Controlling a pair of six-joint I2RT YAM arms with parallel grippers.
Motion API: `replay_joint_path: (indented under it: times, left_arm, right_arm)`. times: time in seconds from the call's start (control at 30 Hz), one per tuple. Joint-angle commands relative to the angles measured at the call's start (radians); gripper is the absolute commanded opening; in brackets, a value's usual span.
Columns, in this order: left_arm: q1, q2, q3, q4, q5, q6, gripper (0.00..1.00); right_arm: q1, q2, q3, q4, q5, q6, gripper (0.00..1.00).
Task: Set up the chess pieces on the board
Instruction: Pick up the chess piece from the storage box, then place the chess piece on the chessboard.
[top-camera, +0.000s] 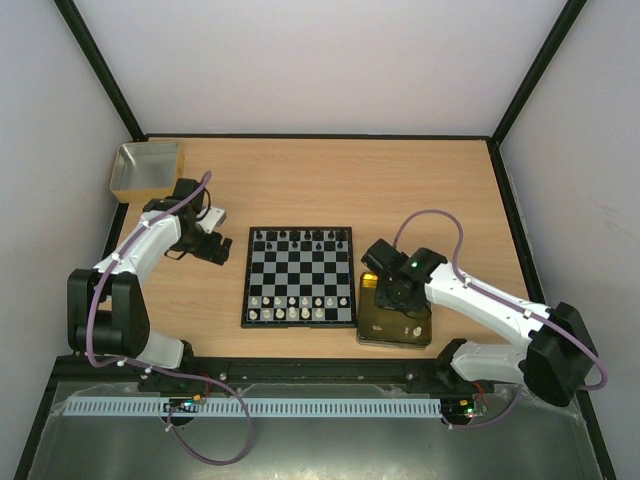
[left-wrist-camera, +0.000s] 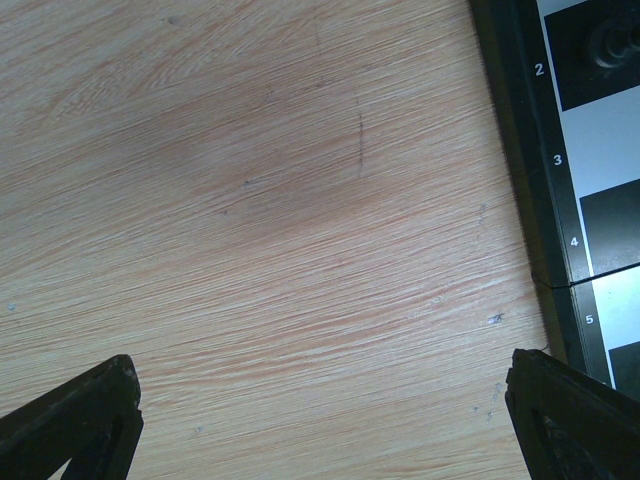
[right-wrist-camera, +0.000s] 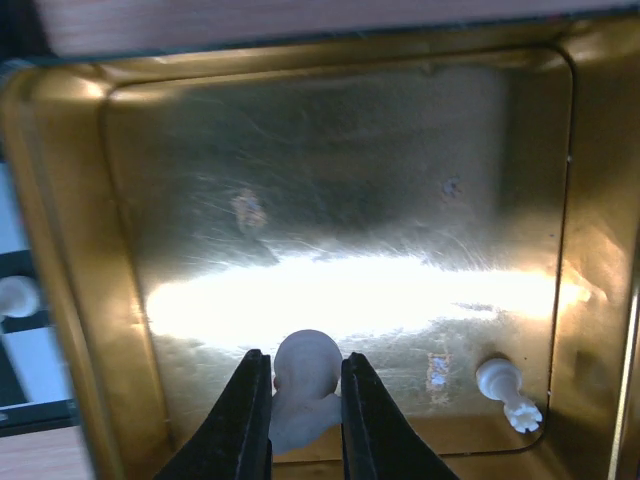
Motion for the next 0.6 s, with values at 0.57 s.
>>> replay_joint_path:
  times: [0.57]
  left_arm:
    - [0.006,-0.008,0.004,-0.004,0.009,-0.012,0.99]
  right_arm:
    - [0.261,0.316,0.308,0.04,-0.081,-0.01,0.11]
